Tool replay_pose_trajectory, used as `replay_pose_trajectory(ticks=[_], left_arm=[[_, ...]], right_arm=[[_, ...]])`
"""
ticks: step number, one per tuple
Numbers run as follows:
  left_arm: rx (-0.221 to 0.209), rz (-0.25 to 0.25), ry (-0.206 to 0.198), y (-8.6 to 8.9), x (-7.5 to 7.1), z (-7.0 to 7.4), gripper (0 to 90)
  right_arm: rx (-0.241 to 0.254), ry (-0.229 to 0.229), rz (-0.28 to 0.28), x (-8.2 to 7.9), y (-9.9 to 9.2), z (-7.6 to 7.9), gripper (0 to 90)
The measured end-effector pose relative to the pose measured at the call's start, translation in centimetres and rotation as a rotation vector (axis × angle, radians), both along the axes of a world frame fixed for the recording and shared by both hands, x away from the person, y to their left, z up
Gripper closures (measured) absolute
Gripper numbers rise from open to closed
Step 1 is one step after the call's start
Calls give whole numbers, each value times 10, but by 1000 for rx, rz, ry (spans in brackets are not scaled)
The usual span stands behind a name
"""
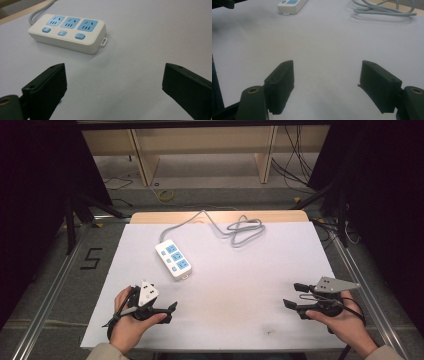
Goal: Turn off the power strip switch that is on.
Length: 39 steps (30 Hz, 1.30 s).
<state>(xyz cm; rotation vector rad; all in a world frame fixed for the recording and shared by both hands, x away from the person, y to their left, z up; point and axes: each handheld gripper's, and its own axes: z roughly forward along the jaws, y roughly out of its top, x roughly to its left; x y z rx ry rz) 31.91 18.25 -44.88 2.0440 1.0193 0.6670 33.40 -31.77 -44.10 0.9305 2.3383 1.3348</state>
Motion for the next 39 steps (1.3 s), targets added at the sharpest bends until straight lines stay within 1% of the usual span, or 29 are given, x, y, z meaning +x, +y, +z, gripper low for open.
replay_pose_trajectory(ticks=[3, 4, 5, 6, 7, 8, 9, 10, 11, 12, 13, 15, 16, 17, 19, 21, 22, 23, 26, 27, 30, 35, 36, 39], left_arm=[[-5, 6, -9, 1, 0, 2, 93], [-12, 14, -16, 2, 0, 4, 126], [-16, 34, -22, 3, 0, 6, 174], [-16, 34, -22, 3, 0, 6, 191], [-19, 45, -28, 5, 1, 9, 226], [-17, 62, -40, 6, 1, 10, 302], [-14, 86, -54, 7, 2, 12, 409], [-14, 86, -54, 7, 2, 12, 501], [-17, 111, -74, 9, 4, 16, 586], [-20, 119, -82, 10, 4, 18, 667], [-22, 128, -88, 11, 5, 18, 737], [-17, 133, -89, 12, 6, 19, 847], [-2, 134, -86, 13, 7, 20, 888], [-2, 134, -86, 13, 7, 20, 894], [6, 134, -70, 13, 11, 22, 896], [7, 134, -68, 12, 12, 22, 897], [5, 132, -62, 11, 16, 22, 897], [5, 132, -62, 11, 16, 22, 897], [8, 142, -62, 10, 24, 22, 897], [8, 142, -62, 10, 24, 22, 898], [10, 149, -59, 10, 31, 24, 898], [17, 156, -63, 10, 35, 24, 898], [24, 157, -63, 11, 36, 25, 898], [22, 160, -60, 11, 41, 25, 898]], right_arm=[[0, -4, 4, 0, 0, 0, 281], [0, -3, 4, 0, 0, 0, 281], [2, -2, 3, 0, 0, 0, 281], [2, 0, 4, 0, 1, 0, 281], [2, 2, 4, 0, 1, 0, 281], [2, 0, 7, 0, 1, 0, 281], [2, 0, 7, 0, 2, 0, 281], [2, 1, 7, 0, 2, 0, 281], [0, 3, 7, 0, 2, 0, 281], [1, 3, 7, 0, 2, 0, 281], [3, 1, 7, 0, 2, 0, 281], [4, 0, 7, 0, 2, 0, 281], [4, 1, 6, 0, 2, 0, 281], [4, 1, 6, 0, 2, 0, 281], [1, 3, 8, 0, 2, 0, 282], [1, 3, 8, 0, 2, 0, 282], [5, 3, 6, 0, 2, 0, 282], [5, 5, 6, 0, 2, 0, 282], [6, 4, 6, 0, 2, 0, 282], [6, 3, 6, 0, 2, 0, 281], [6, 3, 6, 0, 2, 0, 282], [6, 4, 6, 0, 2, 0, 282], [4, 3, 7, 0, 2, 0, 282], [4, 2, 7, 0, 3, 0, 282]])
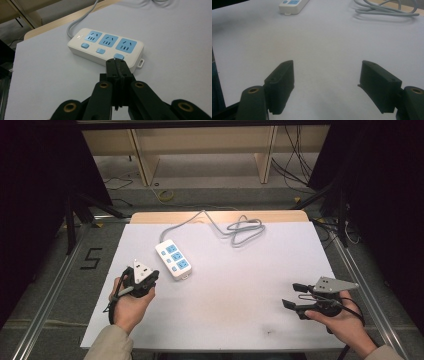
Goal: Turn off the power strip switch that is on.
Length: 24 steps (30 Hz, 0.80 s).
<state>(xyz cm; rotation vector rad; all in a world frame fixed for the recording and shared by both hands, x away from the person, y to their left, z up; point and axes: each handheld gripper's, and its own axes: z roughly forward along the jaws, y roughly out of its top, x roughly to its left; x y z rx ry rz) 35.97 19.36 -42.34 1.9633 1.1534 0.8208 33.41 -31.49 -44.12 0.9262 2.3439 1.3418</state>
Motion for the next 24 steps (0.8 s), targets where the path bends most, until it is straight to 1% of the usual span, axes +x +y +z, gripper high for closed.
replay_pose_trajectory(ticks=[1, 7, 8, 9, 11, 13, 14, 16, 21, 22, 24], left_arm=[[-3, 2, 0, 0, 1, 0, 898], [9, 4, 3, 0, 6, 1, 898], [4, 8, 2, 0, 7, 1, 898], [9, 8, 4, 0, 8, 1, 898], [7, 12, 3, 0, 10, 2, 898], [14, 10, 8, 1, 12, 2, 898], [8, 15, 6, 0, 13, 2, 898], [18, 13, 7, 1, 15, 3, 898], [14, 22, 3, 0, 18, 4, 898], [23, 18, 4, 1, 19, 6, 898], [19, 22, -1, 0, 20, 6, 898]], right_arm=[[0, 2, 0, 0, 0, 0, 282], [-1, -1, 0, 0, 0, 0, 281], [0, -1, -1, 0, 0, 0, 282], [-1, -1, -1, 0, 0, 0, 282], [-1, 1, 0, 0, 0, 0, 282], [-1, 1, -1, 0, 0, 0, 281], [-1, 1, -1, 0, 0, 0, 282], [-1, 1, -1, 0, 0, 0, 282], [-1, 1, -1, 0, 1, 0, 281], [-2, 1, -1, 0, 1, 0, 282], [-2, 1, 0, 0, 1, 0, 282]])
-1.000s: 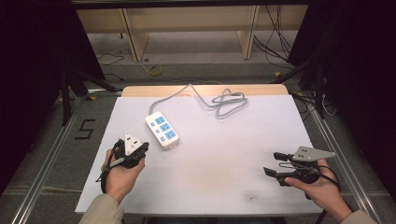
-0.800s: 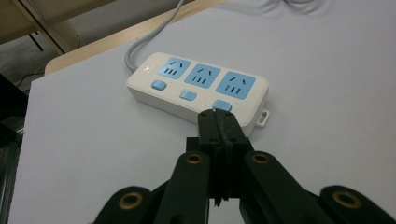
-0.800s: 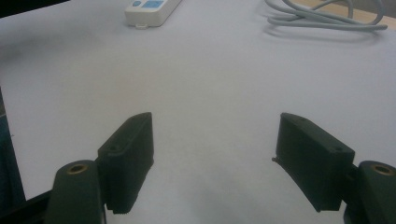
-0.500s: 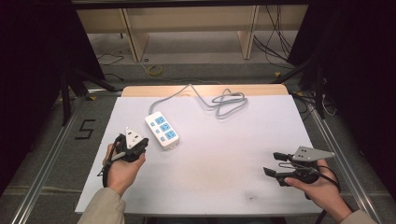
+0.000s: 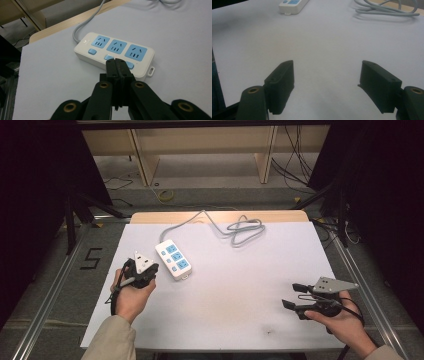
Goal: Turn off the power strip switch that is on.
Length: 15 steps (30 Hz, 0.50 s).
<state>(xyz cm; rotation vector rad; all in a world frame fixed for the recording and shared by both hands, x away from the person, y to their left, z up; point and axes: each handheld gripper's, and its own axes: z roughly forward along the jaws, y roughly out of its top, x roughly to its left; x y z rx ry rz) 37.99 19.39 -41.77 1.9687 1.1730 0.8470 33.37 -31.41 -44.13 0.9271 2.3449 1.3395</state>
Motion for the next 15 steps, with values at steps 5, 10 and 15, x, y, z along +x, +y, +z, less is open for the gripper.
replay_pose_trajectory(ticks=[5, 10, 15], left_arm=[[11, 2, -4, -1, 4, 1, 898], [11, 5, -3, -1, 8, 2, 898], [19, 2, 0, -1, 13, 2, 898]], right_arm=[[-2, -2, 0, 0, 0, 0, 281], [1, -2, -7, -1, 0, 0, 282], [-7, 0, -2, -2, 1, -1, 282]])
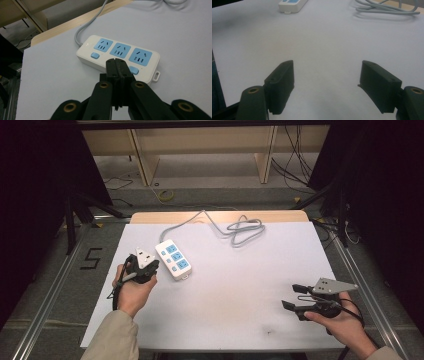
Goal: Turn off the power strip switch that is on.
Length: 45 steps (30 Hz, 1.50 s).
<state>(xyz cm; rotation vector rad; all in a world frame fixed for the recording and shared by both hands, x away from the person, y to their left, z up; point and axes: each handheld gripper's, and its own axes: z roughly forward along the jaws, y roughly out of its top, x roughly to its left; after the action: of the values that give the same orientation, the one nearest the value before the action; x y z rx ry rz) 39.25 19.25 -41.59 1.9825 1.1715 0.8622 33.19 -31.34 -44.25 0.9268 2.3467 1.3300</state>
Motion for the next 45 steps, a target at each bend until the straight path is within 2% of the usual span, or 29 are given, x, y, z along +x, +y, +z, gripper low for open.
replay_pose_trajectory(ticks=[23, 31, 34, 45], left_arm=[[17, 8, 28, -6, 23, 5, 898], [-1, 19, 38, -4, 33, 6, 898], [1, 16, 53, -5, 37, 4, 898], [5, 16, 63, -5, 43, 4, 898]], right_arm=[[-1, 4, -7, -2, -1, -1, 281], [1, 4, -12, -2, -1, -1, 281], [2, 5, -12, -2, -1, -1, 281], [1, 3, -7, -3, -1, -1, 281]])
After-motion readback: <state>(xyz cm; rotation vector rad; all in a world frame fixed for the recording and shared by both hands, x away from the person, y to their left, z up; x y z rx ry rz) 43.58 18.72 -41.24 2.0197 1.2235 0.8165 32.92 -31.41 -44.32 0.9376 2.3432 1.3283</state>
